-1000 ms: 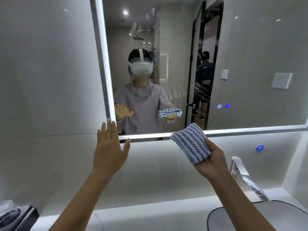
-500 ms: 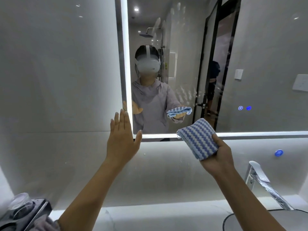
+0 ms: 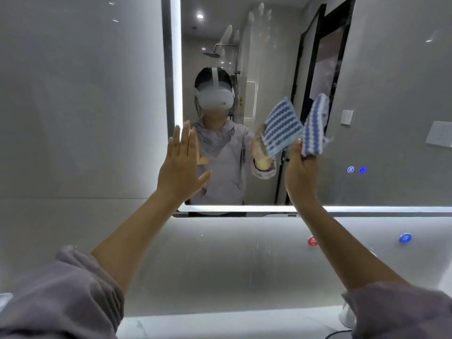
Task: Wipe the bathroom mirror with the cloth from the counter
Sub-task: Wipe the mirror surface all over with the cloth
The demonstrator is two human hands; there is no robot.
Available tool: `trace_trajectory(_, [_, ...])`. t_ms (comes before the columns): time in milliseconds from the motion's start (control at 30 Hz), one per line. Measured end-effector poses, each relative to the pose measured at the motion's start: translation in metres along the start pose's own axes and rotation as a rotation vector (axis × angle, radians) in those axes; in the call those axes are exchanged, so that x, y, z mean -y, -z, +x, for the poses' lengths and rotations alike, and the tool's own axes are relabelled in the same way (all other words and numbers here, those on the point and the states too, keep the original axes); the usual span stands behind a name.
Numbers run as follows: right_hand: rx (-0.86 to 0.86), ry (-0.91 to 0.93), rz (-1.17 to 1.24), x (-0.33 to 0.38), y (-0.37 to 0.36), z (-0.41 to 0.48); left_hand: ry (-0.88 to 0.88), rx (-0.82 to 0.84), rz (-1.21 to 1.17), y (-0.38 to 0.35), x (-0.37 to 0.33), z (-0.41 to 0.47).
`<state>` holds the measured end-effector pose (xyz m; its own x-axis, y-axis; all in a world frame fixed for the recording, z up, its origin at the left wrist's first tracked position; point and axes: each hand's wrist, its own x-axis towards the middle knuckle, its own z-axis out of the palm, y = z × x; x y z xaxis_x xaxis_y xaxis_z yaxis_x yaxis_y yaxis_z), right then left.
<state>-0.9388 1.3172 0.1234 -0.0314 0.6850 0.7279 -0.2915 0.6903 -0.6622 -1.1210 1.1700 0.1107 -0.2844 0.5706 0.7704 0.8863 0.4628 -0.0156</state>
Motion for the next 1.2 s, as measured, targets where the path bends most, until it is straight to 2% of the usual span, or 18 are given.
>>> trace_trajectory(100, [0.161,0.218,-0.181,-0.012,-0.015,0.018,0.030,0.049,0.013,-0.007,0.004,0.017])
trace_trajectory(200, [0.286,0.477,-0.573,-0.037,-0.030,0.026,0.031,0.067,0.019,-0.018,0.007,0.020])
trace_trajectory(300, [0.320,0.585,-0.804,-0.062,-0.041,0.023,0.006,0.068,-0.001,-0.027,0.012,0.019])
trace_trajectory(433, [0.300,0.678,-0.875,-0.080,-0.050,0.010,-0.018,0.025,-0.001,-0.036,0.019,0.019])
trace_trajectory(667, [0.464,0.913,-0.989,-0.114,-0.046,-0.015,-0.035,-0.042,-0.038,-0.045,0.022,0.018])
trace_trajectory(833, [0.454,0.938,-0.979,-0.124,-0.048,-0.023,-0.035,-0.047,-0.054,-0.044,0.023,0.019])
trace_trajectory(1033, [0.429,1.034,-1.085,-0.119,-0.044,-0.008,-0.025,-0.035,-0.049,-0.043,0.023,0.019])
trace_trajectory(1200, [0.372,0.991,-1.106,-0.094,-0.046,0.023,-0.017,-0.035,-0.035,-0.043,0.022,0.020])
